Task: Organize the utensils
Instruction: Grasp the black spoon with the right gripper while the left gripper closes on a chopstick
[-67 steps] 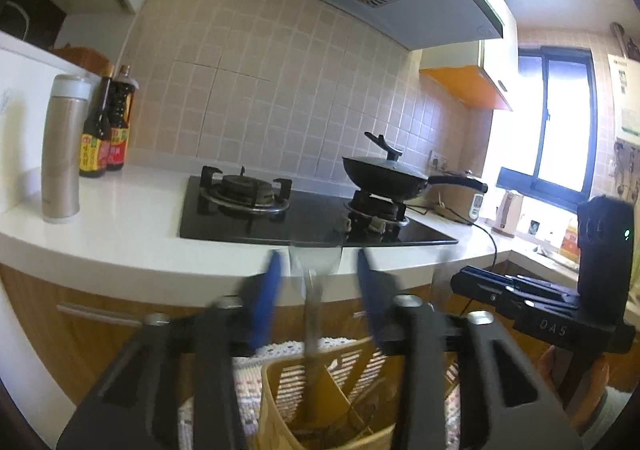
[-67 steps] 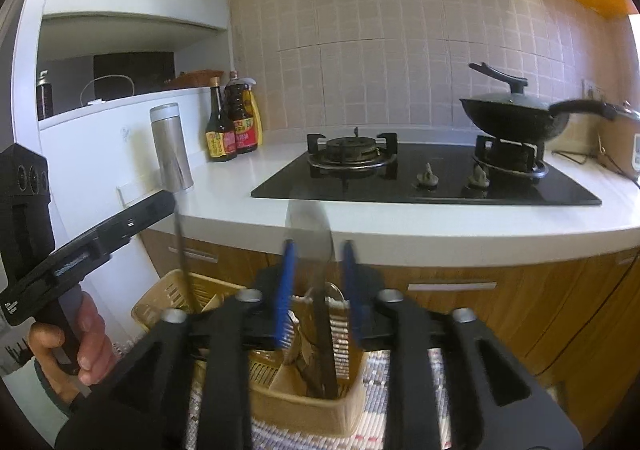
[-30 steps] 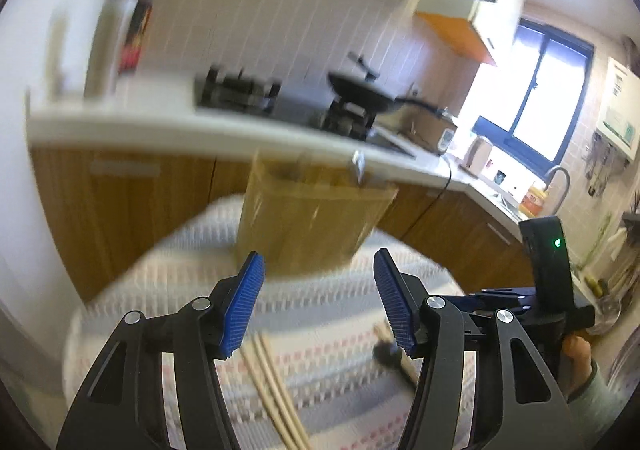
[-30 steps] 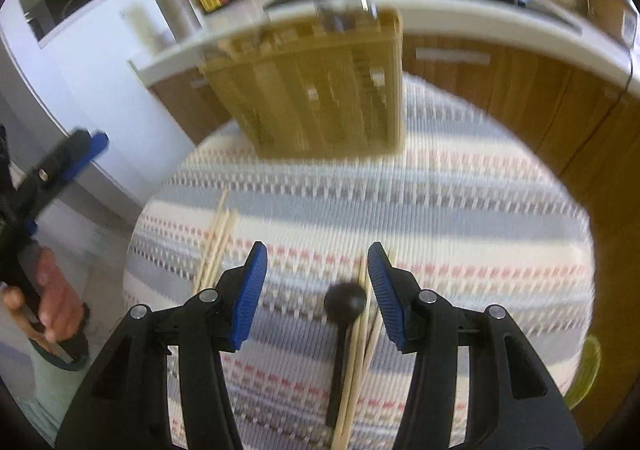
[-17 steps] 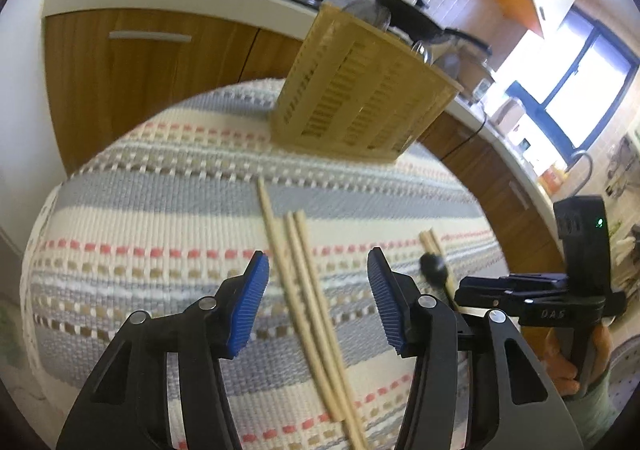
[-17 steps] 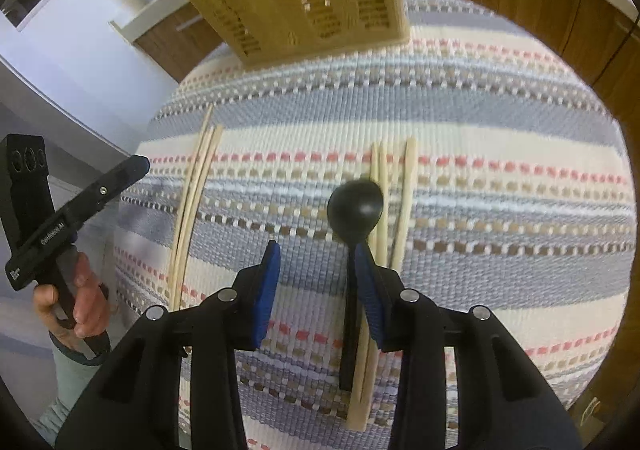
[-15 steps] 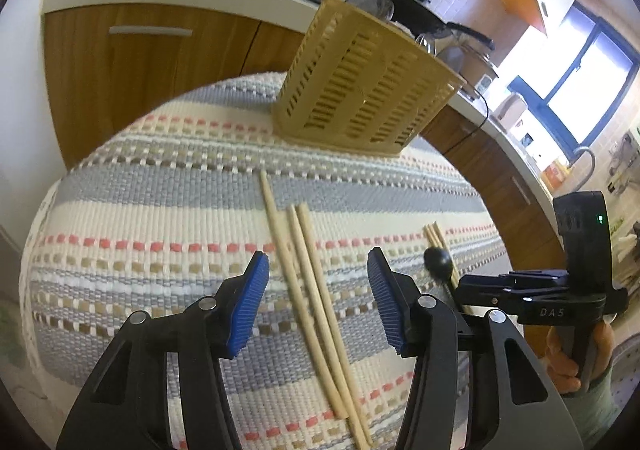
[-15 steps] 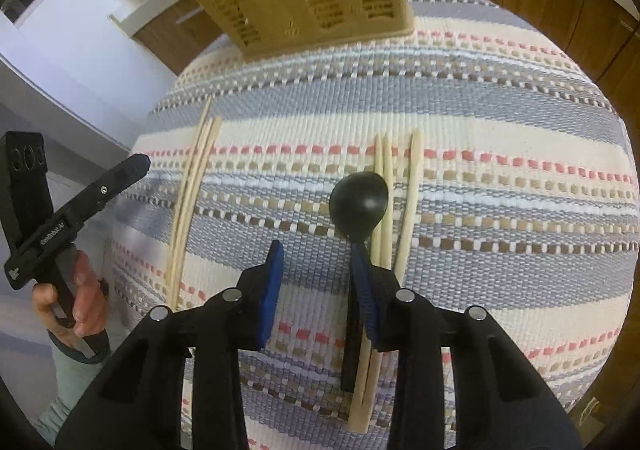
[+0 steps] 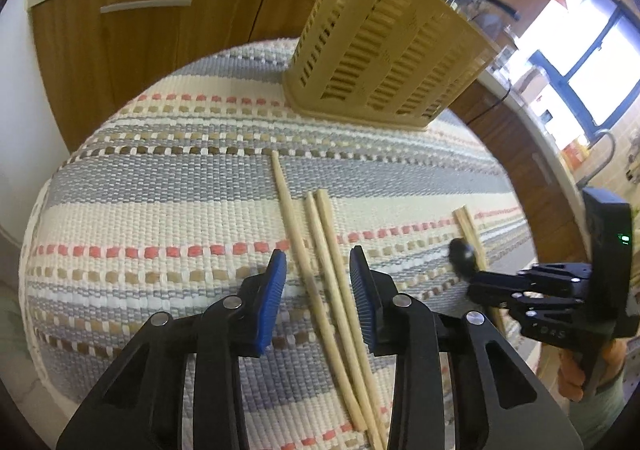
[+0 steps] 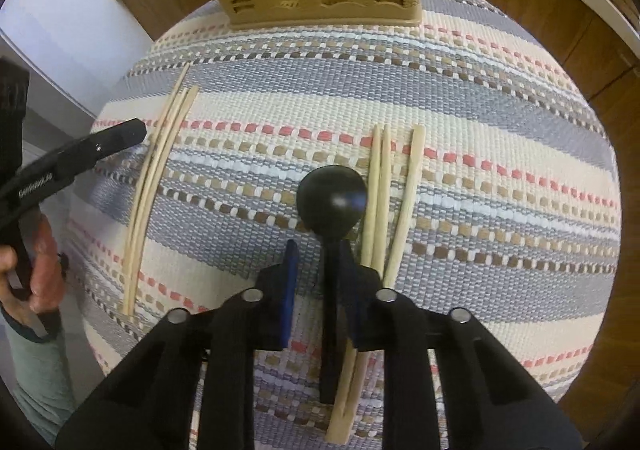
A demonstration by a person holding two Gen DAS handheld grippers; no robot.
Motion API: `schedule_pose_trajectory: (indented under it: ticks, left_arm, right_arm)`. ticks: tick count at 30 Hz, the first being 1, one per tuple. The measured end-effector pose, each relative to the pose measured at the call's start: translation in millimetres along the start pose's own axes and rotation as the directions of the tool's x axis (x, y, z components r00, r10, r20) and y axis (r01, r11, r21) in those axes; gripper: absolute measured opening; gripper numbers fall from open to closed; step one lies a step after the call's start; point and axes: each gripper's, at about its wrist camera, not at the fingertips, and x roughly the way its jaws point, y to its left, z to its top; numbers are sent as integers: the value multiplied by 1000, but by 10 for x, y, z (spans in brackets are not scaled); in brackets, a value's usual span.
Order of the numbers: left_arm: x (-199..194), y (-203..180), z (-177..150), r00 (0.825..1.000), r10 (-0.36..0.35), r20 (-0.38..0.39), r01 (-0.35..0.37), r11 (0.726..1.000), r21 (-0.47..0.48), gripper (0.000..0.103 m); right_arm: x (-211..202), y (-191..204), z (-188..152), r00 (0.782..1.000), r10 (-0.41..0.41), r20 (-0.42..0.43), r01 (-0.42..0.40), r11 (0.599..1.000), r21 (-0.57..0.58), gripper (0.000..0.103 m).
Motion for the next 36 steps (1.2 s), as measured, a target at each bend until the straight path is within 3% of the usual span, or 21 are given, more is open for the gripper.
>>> schedule_pose_trajectory:
  ticks: [7,13,23,30,36]
  left_arm:
    - [145,-176,27,992,121,-46,-116,988,101,29]
    - [130,-137,-4,990,135,-43,-129,985,118,20]
    - [162,-220,9,990,135,-51,-127,983,132,24]
    - [207,-436,-85,968,250,-20,-236,937,258,22]
    - [227,-446,-40,964,260,-51,-236,930,282,23]
  right_arm:
    - [55,33,31,999,-28,-16,27,999,-38,11]
    - [82,76,4,999,-39,-4,39,998,-52,11]
    - [55,18,7,1000,-26,-10,26,999,-37,11]
    - [29,-9,-14,999,-32,-3,32,999,-40,11]
    - [46,58,-9,998,-69,-12,68,996,-60,11]
